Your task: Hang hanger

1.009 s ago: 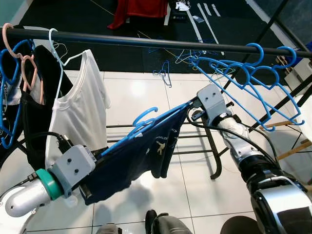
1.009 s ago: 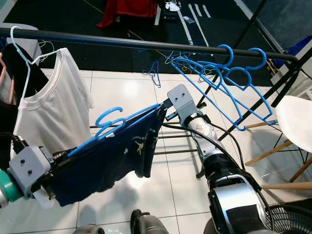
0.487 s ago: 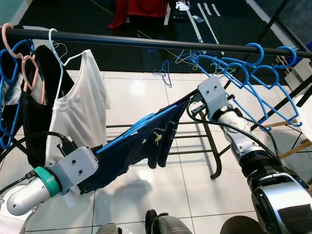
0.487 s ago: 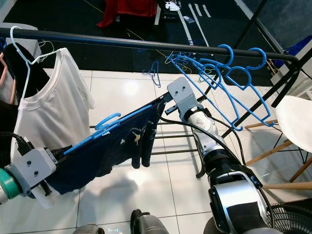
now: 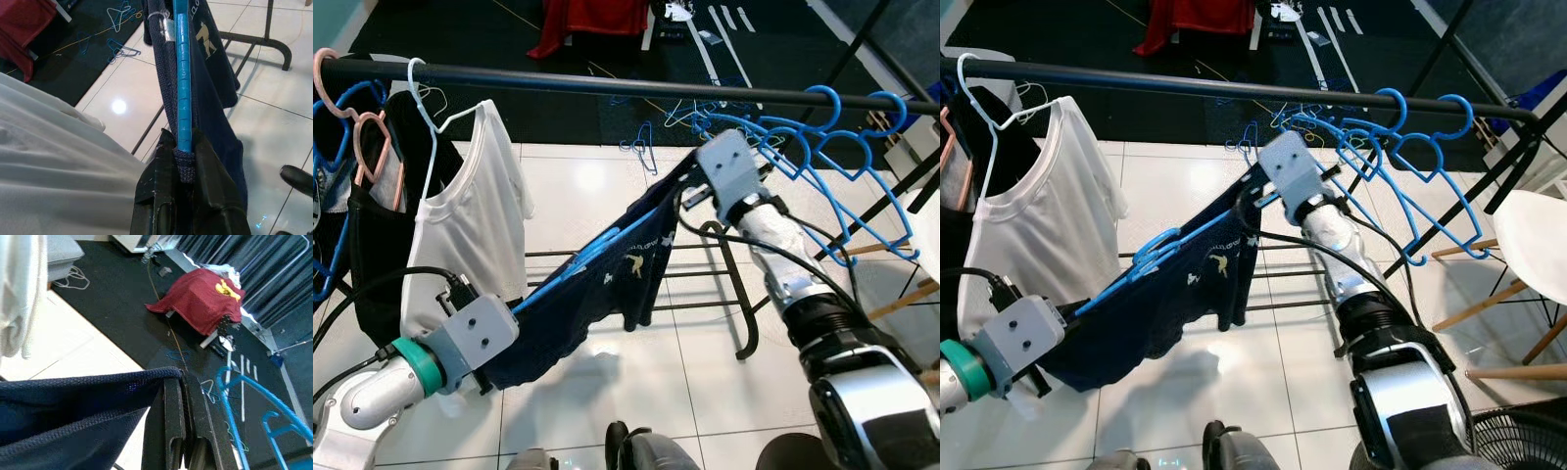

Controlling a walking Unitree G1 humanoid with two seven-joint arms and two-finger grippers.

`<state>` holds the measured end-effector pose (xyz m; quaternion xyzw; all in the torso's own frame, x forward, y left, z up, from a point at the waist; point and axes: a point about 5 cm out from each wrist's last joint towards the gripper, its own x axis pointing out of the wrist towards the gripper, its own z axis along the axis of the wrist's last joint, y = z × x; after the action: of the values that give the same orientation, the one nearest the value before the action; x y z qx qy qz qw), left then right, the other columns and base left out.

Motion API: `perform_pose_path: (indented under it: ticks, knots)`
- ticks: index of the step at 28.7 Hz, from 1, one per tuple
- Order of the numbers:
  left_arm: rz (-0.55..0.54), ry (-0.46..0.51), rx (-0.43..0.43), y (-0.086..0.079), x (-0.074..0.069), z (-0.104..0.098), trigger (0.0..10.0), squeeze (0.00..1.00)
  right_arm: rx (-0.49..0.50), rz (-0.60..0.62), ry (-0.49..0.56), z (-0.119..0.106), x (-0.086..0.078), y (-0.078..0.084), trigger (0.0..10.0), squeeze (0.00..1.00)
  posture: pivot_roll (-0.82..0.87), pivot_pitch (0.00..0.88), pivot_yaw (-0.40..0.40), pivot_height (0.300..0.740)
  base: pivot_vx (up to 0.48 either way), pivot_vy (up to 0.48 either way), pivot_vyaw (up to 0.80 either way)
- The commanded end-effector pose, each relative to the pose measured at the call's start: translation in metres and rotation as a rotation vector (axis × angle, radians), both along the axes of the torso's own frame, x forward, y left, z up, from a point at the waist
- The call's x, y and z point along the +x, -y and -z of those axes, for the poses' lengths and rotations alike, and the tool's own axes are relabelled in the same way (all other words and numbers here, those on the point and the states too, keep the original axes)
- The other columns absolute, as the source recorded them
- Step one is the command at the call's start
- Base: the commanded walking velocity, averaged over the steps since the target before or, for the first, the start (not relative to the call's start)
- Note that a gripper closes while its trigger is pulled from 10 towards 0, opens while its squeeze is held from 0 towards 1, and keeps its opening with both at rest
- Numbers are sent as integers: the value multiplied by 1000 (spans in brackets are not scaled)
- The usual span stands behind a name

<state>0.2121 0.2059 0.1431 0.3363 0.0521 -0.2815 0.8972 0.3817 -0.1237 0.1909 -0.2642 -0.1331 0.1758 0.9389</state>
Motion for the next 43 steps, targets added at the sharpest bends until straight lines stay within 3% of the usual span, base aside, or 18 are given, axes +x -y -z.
perform_pose_path:
  ticks: [1,6,9,11,15,20,21,24,25,27,28,30,31,32,34,43]
  knots:
    - [-38,-47,-41,-1,0,6,10000,0,-1,-4,-34,13,-5,-6,0,0,115,60,-53,740,0,0,0]
    - [-142,-43,-148,2,7,3,10000,0,16,-20,-87,27,-12,-14,0,0,115,59,-54,740,0,0,0]
    - [-253,-43,-253,4,14,0,10000,0,7,24,-141,43,-19,-5,0,0,111,60,-50,740,0,0,0]
    - [-253,-43,-253,4,14,0,10000,0,7,24,-141,43,-19,-5,0,0,111,60,-50,740,0,0,0]
    - [-292,-25,-332,7,18,-7,10000,0,4,92,-172,53,-21,12,0,0,109,59,-40,740,0,0,0]
    - [-296,-19,-366,9,19,-10,10000,0,18,98,-177,53,-20,12,0,0,107,58,-38,740,0,0,0]
    - [-288,-10,-409,15,21,-15,10000,0,45,70,-187,54,-22,3,0,0,108,58,-36,740,0,0,0]
    - [-288,-10,-409,15,21,-15,10000,0,45,70,-187,54,-22,3,0,0,108,58,-36,740,0,0,0]
    - [-273,-2,-443,20,23,-19,10000,0,72,34,-200,56,-24,-10,0,0,109,59,-34,740,0,0,0]
    - [-273,-2,-443,20,23,-19,10000,0,72,34,-200,56,-24,-10,0,0,109,59,-34,740,0,0,0]
    - [-170,-5,-516,40,20,-27,10000,0,212,-72,-252,52,-27,-49,0,0,108,61,-31,740,0,0,0]
    - [-170,-5,-516,40,20,-27,10000,0,212,-72,-252,52,-27,-49,0,0,108,61,-31,740,0,0,0]
    - [-112,-9,-546,50,17,-31,10000,0,260,-118,-267,49,-28,-65,0,0,109,61,-32,740,0,0,0]
    - [-112,-9,-546,50,17,-31,10000,0,260,-118,-267,49,-28,-65,0,0,109,61,-32,740,0,0,0]
    - [-36,-14,-600,66,14,-37,10000,0,290,-195,-286,44,-31,-87,0,0,109,65,-40,740,0,0,0]
    - [-14,-19,-647,80,14,-41,10000,0,284,-263,-287,39,-34,-103,0,0,106,73,-48,740,0,0,0]
